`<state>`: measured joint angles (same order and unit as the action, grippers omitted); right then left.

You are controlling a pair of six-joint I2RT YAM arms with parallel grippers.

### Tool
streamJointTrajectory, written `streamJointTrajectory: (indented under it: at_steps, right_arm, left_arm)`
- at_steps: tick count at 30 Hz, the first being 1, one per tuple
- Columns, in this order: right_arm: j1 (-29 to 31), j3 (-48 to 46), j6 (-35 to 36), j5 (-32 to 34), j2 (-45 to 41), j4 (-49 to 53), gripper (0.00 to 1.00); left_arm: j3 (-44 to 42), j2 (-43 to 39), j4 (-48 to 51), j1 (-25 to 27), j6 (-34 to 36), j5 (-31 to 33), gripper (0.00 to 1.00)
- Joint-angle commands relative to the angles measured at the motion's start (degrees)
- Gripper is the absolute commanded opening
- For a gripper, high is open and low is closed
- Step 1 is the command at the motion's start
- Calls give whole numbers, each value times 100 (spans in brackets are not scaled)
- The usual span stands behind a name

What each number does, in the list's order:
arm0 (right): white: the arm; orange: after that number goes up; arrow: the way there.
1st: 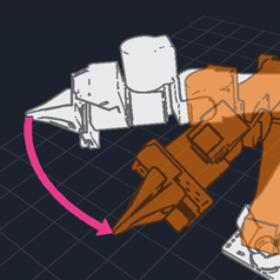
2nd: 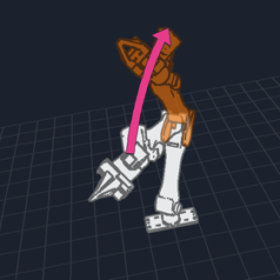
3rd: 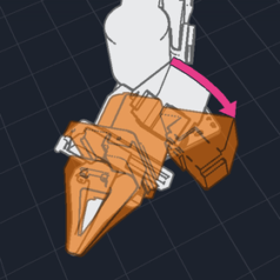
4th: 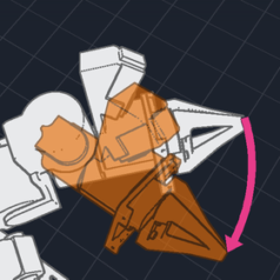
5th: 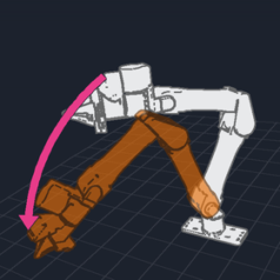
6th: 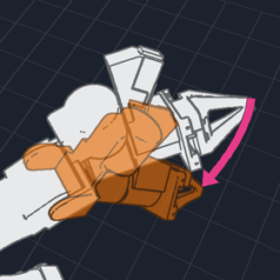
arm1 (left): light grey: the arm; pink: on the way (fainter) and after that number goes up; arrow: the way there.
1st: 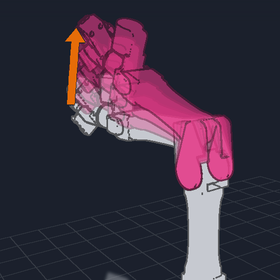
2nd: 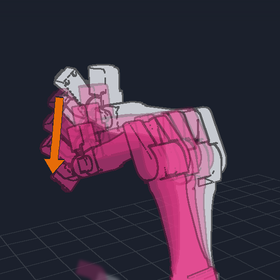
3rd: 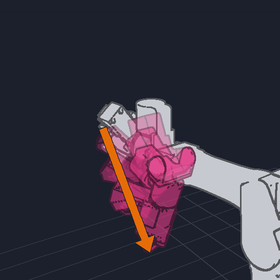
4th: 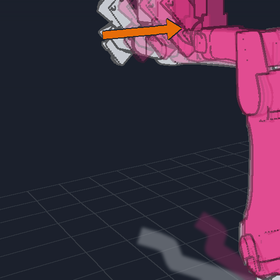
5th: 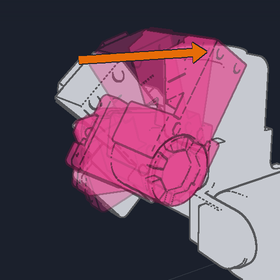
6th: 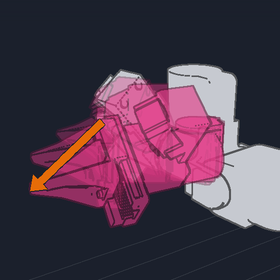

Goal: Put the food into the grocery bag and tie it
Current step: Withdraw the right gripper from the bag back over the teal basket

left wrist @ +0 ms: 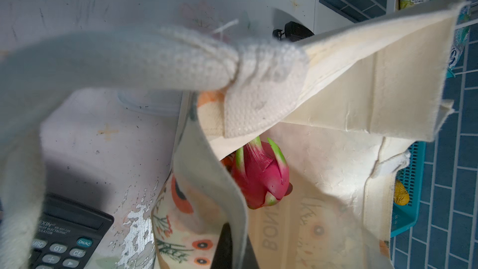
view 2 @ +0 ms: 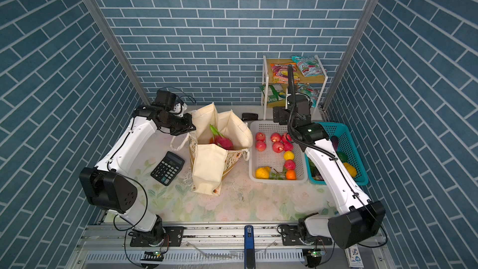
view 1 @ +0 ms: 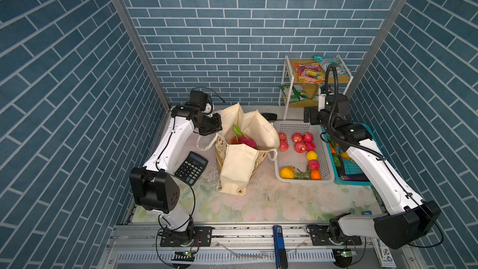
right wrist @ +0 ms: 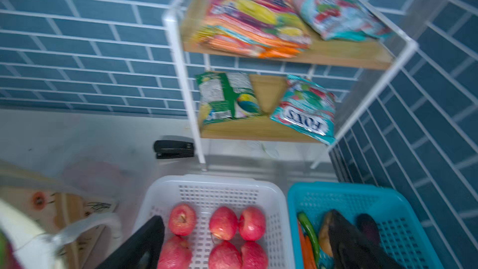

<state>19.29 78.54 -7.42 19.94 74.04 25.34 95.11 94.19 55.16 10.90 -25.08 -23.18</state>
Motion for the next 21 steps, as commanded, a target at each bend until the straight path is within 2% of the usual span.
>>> streamJointTrajectory:
  at_steps: [1,6,10,18,21]
  right_arm:
    - [-568,-516,-831,618,-447,370,98]
    - [-1549,-1089,-1360,776,-769,719,94]
    - [-2306,-1494,-1780,572,-847,745,93]
    - [-3546,-1837,-2708,-516,-538,727,88]
    - [-3928,-1660,-3338,-878,-183,1139,84]
  left_arm:
    - [-80,-97,22,27,-14,-35,0]
    - [-140,-125,-18,27,-30,-31,0]
    - [-168,-140,-66,35,-60,-40,0]
    - [-148,-163,-49,44,-45,-27,0]
    - [-249,-238,-138,44,-95,-2,0]
